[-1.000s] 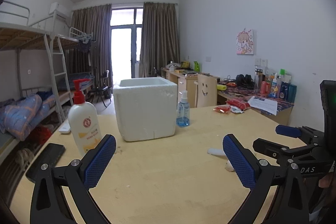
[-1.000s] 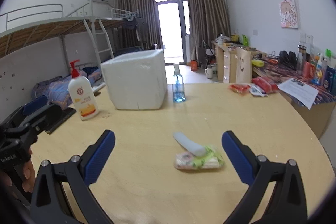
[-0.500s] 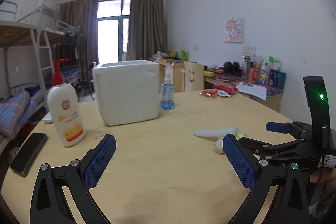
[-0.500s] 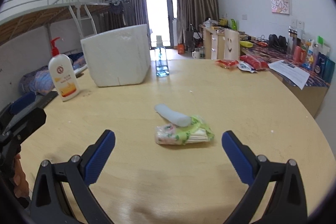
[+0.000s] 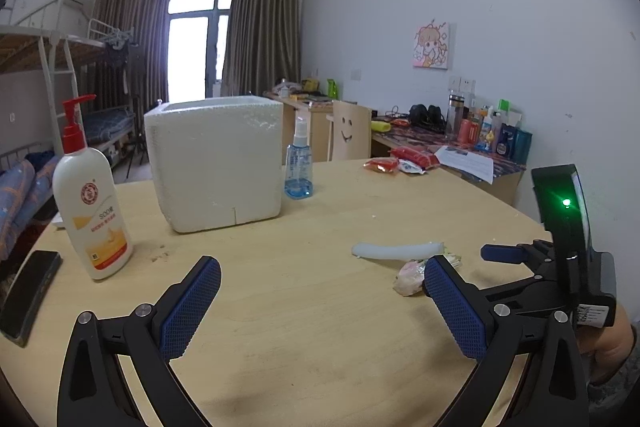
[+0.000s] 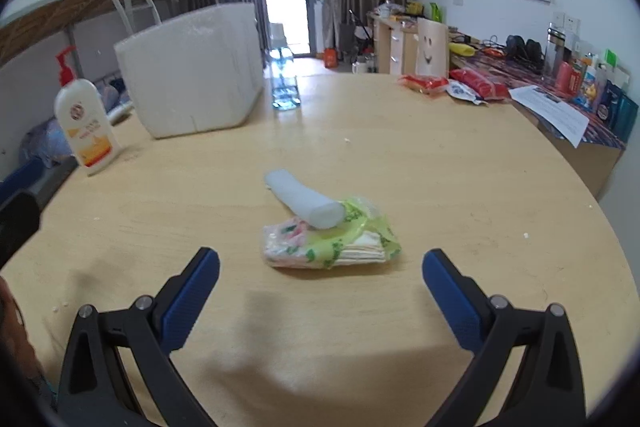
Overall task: Organize soft objects
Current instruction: 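Lower the right tool toward the floral wet-wipe pack and white foam tube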
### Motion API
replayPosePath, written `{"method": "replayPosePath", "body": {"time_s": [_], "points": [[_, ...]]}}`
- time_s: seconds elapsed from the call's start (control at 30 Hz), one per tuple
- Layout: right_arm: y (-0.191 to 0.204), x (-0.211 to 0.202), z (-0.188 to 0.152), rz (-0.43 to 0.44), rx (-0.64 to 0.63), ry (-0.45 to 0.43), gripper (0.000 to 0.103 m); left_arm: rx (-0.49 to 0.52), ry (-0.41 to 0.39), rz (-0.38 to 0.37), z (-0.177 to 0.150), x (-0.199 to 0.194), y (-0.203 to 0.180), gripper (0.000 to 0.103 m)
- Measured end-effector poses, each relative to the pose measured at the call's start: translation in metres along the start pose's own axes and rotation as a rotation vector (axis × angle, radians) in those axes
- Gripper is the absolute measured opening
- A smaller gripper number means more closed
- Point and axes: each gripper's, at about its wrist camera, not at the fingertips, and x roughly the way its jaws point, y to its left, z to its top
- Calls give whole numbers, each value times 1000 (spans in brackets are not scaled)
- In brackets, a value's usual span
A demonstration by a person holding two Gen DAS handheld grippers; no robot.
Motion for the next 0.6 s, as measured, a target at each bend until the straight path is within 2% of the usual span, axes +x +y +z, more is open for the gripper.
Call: {"method": "replayPosePath", "body": {"time_s": [0.3,0.6], "points": [[5,18,6,-9,-30,71,102,-19,57,-1,-2,20,4,102],[-2,29,7,-5,-15,120,81,-23,116,-19,-4,32,3,102]]}}
